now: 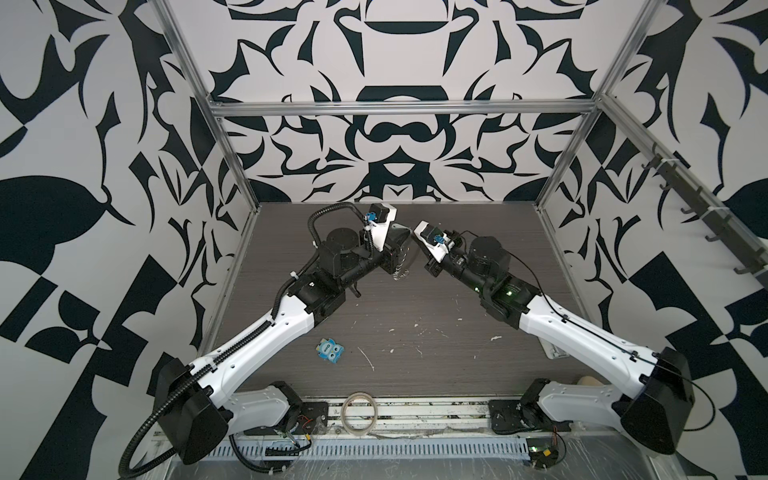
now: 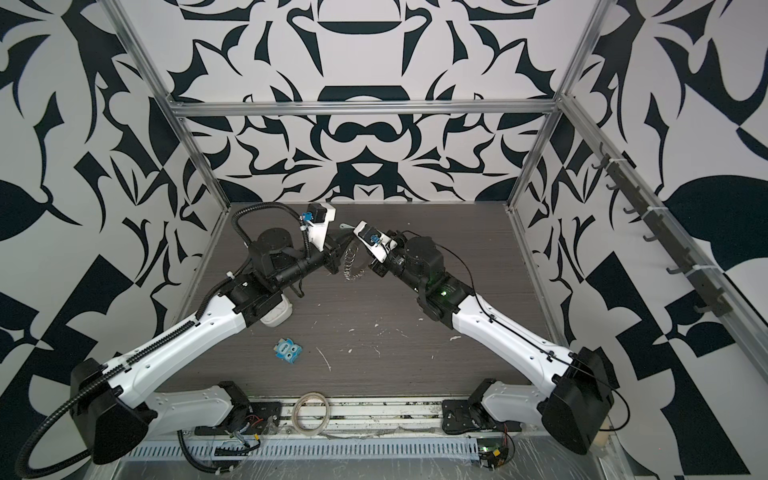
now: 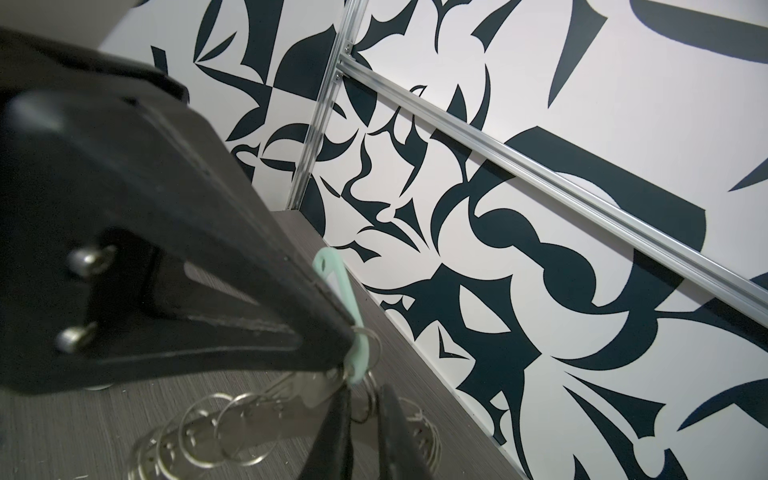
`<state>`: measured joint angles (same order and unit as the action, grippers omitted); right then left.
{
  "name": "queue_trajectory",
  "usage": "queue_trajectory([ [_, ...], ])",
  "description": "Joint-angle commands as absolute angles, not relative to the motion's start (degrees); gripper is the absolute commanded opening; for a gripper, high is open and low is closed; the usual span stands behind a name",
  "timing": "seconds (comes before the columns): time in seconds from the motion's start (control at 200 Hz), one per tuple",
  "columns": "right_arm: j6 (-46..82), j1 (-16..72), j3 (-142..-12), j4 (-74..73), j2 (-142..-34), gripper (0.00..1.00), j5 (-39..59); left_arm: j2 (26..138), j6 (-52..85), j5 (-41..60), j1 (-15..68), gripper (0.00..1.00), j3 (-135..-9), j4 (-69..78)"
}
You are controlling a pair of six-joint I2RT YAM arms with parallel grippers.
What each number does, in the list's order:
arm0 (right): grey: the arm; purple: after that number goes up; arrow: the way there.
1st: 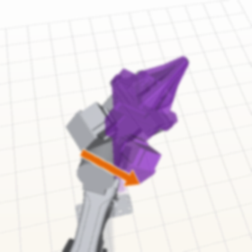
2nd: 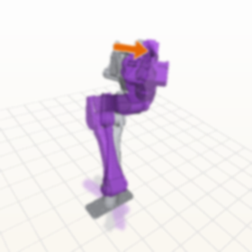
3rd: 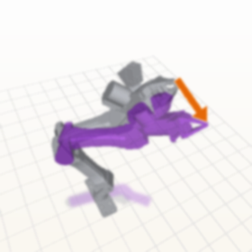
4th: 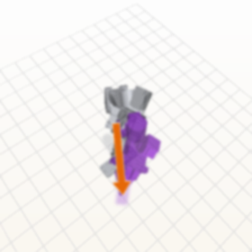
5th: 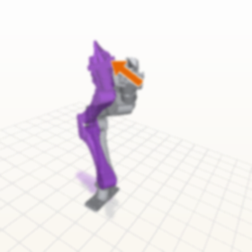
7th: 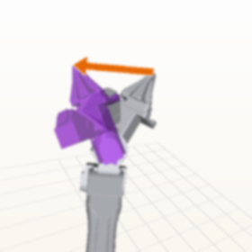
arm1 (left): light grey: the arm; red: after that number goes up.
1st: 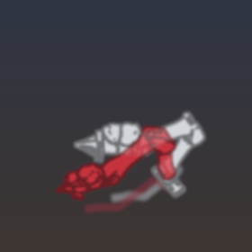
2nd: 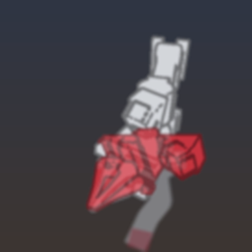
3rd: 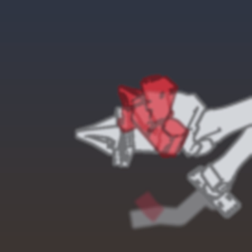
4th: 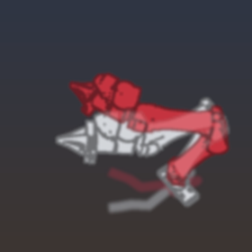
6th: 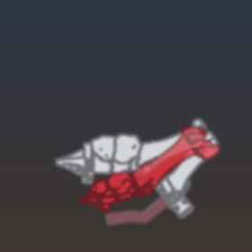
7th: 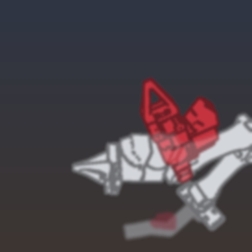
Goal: Remove the keys from the keyring
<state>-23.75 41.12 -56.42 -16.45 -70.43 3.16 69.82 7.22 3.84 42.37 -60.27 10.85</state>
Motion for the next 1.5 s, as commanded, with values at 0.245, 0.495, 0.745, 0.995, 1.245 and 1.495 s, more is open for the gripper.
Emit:
queue_trajectory([
  [0.245, -23.5, 41.2, -61.2, -15.5, -71.3, 0.0, 6.7, 69.2, 6.8, 3.7, 42.7, 0.0, -62.4, 11.7],
  [0.495, -26.5, 41.2, -60.4, -16.1, -70.2, 0.0, 6.3, 68.1, 6.7, 2.7, 42.6, 0.0, -62.4, 9.6],
  [0.745, -31.2, 41.1, -60.9, -13.3, -69.0, 0.0, 7.2, 67.3, 5.9, 4.1, 42.4, 0.21, -63.1, 6.3],
  [0.995, -33.1, 40.4, -59.6, -13.7, -67.8, 0.0, 8.1, 65.4, 9.8, 12.2, 37.6, 0.44, -64.5, 2.4],
  [1.245, -34.6, 38.9, -57.7, -16.4, -66.7, 0.0, 12.4, 69.6, 14.4, 26.1, 31.2, 0.46, -72.1, -7.8],
  [1.495, -34.5, 38.5, -58.4, -15.4, -67.0, 0.0, 13.4, 75.3, 16.2, 30.7, 31.1, 0.42, -75.5, -9.7],
])
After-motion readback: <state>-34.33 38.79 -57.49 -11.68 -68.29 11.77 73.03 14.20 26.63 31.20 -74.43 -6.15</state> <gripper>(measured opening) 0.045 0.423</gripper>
